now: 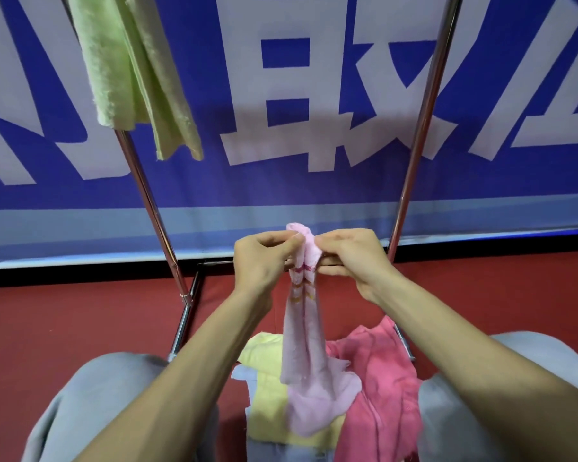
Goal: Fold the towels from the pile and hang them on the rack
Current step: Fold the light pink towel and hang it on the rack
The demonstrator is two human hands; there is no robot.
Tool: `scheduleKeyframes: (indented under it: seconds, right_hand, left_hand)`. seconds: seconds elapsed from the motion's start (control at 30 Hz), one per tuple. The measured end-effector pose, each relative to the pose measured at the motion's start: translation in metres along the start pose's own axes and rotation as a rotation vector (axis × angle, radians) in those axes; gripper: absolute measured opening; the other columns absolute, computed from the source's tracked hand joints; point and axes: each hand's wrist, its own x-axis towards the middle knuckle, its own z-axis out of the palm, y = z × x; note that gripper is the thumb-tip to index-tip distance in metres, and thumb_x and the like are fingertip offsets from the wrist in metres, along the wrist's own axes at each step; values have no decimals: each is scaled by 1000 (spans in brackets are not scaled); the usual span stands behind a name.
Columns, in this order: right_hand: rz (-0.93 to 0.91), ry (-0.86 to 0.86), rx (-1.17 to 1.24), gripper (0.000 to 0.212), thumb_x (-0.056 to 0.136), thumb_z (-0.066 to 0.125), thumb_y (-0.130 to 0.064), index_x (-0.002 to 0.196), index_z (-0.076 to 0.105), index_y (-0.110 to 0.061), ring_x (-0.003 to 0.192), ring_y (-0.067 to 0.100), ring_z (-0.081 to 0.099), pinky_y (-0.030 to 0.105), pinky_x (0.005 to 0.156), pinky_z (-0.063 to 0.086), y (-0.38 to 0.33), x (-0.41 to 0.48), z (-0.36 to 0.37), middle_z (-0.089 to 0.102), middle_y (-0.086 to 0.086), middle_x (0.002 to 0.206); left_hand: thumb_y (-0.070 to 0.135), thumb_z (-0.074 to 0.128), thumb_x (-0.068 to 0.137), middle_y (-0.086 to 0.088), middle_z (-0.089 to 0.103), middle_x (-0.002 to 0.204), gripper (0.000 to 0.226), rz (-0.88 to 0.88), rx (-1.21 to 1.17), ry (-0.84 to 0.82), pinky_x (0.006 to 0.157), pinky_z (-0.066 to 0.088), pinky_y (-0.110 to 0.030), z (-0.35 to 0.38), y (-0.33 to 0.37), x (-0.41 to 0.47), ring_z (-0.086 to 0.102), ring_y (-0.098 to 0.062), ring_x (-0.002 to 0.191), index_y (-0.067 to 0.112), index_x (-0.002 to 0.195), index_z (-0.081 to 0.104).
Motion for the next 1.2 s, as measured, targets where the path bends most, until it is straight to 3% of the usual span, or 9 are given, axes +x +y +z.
scheduleKeyframes:
  seconds: [0.2,0.37,0.57,0.73,0.83,0.93,1.0,1.1,1.2]
  right_hand:
    - [-63,-11,-5,16,90,61,-11,91,71,1,64,16,71,22,63,59,3,-6,4,72,14,78]
    - [-103,5,-17,18,93,59,-16,87,69,-1,59,12,70,20,57,57,-2,-8,-2,71,10,74]
    - [-197,2,-218,34,61,88,-37,74,75,-8,72,17,72,30,65,60,-10,-12,-10,73,16,74]
    - [-217,-68,-209,6,81,73,-12,82,74,-6,72,19,71,29,66,58,-14,-10,-20,74,10,72]
    - [-264,-120,-270,5,86,67,-7,84,71,-6,62,13,63,28,66,58,-17,-9,-24,68,-1,60]
    - [-329,-196,-338,9,88,62,-3,85,69,-7,65,13,59,26,67,53,-20,-10,-28,67,7,69]
    - [-372,-241,-367,10,89,61,-3,86,68,-9,69,13,58,23,67,48,-23,-12,-30,66,9,77]
    - [-426,-274,-399,13,88,61,-1,84,66,-12,73,10,57,19,70,45,-26,-13,-32,65,5,81]
    - [-446,-303,-396,15,88,60,2,84,65,-12,71,6,55,15,69,44,-27,-12,-36,63,2,79]
  left_hand:
    - [13,76,76,-5,75,77,8,10,26,-24,83,58,-39,3,-2,-3,72,-22,82,20,78,74]
    - [4,43,94,-1,75,78,26,49,-16,-109,78,55,-27,3,4,-10,71,-13,78,15,104,65]
    - [11,43,96,4,75,93,27,99,131,-181,87,45,-19,-2,8,-15,65,-8,102,19,111,64]
    - [12,58,87,-4,76,95,25,-2,39,-222,98,43,-29,-9,16,-13,63,-13,109,15,112,62]
    - [14,72,77,1,72,101,44,156,240,-158,90,47,-24,-19,17,-8,64,-10,101,17,118,57]
    - [25,80,71,9,51,124,79,419,601,-190,95,35,-21,-29,13,-3,45,-3,120,29,137,36]
    - [33,83,67,12,41,132,96,423,629,-273,99,28,-21,-34,13,-2,34,0,128,32,143,26]
    - [43,83,65,12,59,125,70,393,576,-361,104,39,-30,-38,14,3,51,-1,120,28,126,52]
    - [37,80,71,4,73,89,27,352,438,-410,89,53,-45,-40,17,1,69,-13,88,18,86,67]
